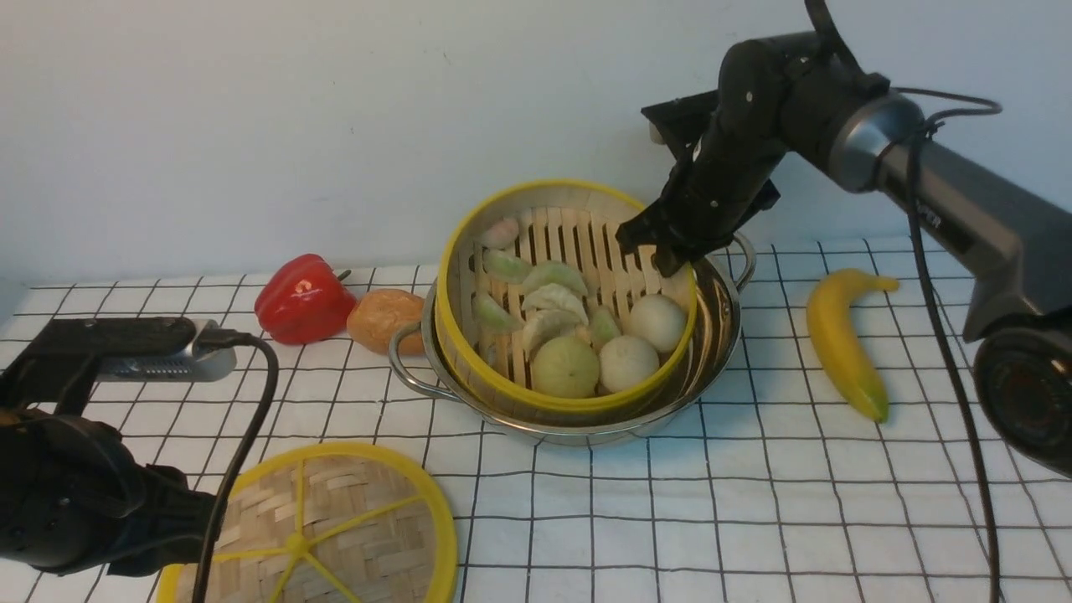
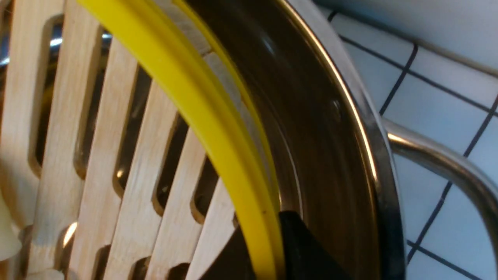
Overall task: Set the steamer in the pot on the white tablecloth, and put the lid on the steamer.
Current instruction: 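Place the bamboo steamer basket of food into the steel pot with the right gripper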
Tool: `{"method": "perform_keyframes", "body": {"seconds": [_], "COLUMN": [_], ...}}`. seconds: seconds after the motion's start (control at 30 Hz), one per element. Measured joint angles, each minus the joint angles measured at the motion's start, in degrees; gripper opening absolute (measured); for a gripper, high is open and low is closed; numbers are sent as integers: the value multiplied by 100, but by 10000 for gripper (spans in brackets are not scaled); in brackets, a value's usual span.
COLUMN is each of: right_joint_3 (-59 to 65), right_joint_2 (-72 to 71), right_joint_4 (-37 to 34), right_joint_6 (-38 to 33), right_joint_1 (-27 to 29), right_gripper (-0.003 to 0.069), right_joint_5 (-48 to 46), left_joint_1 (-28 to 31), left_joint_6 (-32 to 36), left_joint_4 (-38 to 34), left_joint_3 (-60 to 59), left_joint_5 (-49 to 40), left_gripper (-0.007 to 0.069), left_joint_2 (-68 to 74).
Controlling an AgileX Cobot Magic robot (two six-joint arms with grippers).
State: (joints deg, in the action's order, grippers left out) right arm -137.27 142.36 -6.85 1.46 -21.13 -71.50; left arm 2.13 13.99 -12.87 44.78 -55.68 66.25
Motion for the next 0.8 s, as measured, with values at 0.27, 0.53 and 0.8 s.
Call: {"method": "perform_keyframes", "body": {"seconds": [0.27,0.53,0.8], "right_joint_3": [-12,-12,-12], "right_joint_2": [5,2,7], "right_joint_4": [168,180,185], "right_joint_6": [205,297,297], "right_joint_1": [0,0,0], "right_gripper": [57,57,57], "right_joint_5": [-13,-13,-16], "left_joint_1": [0,0,0], "left_joint_6": [5,27,33], "left_joint_4": [0,0,0], "left_joint_3": [0,0,0], "left_joint_5": [0,0,0], "left_gripper": [243,243,243], "left_joint_2": [0,0,0]}}
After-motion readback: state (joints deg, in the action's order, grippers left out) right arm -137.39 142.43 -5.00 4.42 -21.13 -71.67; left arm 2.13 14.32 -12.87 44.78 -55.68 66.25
